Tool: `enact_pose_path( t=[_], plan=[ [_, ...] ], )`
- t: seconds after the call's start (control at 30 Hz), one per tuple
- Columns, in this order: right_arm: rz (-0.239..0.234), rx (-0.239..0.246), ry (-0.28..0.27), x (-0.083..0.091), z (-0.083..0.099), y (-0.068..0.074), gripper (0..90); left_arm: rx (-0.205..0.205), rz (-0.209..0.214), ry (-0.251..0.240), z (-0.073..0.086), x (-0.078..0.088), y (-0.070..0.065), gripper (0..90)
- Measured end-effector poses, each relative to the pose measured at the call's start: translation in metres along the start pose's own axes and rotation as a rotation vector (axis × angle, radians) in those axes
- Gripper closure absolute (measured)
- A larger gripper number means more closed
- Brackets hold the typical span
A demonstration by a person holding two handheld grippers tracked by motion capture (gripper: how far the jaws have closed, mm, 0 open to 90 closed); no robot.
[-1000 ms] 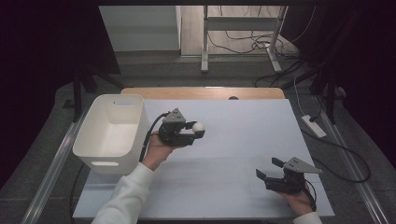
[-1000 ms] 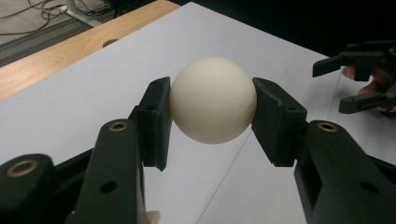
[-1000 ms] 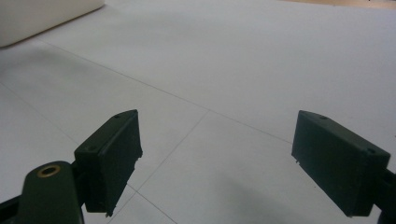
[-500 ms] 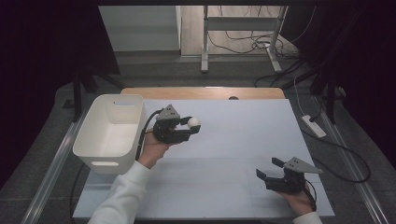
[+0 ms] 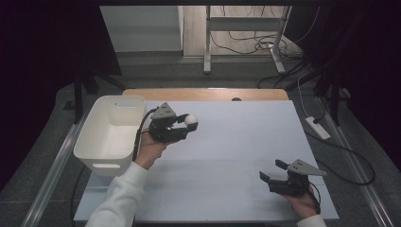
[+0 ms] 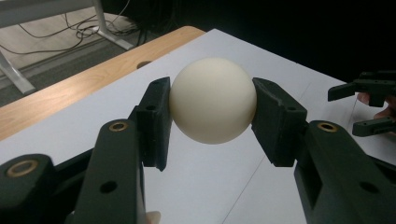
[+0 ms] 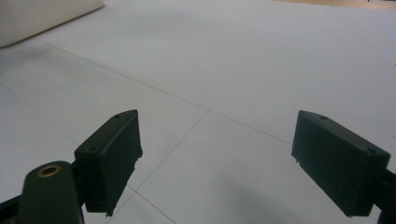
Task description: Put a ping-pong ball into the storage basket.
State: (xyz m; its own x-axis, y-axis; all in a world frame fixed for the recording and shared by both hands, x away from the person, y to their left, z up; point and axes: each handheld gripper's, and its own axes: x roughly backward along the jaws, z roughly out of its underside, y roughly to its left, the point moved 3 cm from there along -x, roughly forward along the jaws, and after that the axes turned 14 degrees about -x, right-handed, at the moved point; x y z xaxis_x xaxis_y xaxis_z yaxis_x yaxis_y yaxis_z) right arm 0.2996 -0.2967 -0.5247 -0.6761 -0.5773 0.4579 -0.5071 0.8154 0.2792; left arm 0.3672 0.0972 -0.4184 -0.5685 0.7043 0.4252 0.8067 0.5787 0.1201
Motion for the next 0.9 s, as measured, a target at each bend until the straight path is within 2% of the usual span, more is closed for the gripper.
enact_pose_path(
  t=[0.9],
  plan=[
    [0.001, 0.002, 0.0, 0.0, 0.0, 0.0, 16.0, 0.016, -0.062, -0.022, -0.006, 0.021, 0.016, 50.6]
  ],
)
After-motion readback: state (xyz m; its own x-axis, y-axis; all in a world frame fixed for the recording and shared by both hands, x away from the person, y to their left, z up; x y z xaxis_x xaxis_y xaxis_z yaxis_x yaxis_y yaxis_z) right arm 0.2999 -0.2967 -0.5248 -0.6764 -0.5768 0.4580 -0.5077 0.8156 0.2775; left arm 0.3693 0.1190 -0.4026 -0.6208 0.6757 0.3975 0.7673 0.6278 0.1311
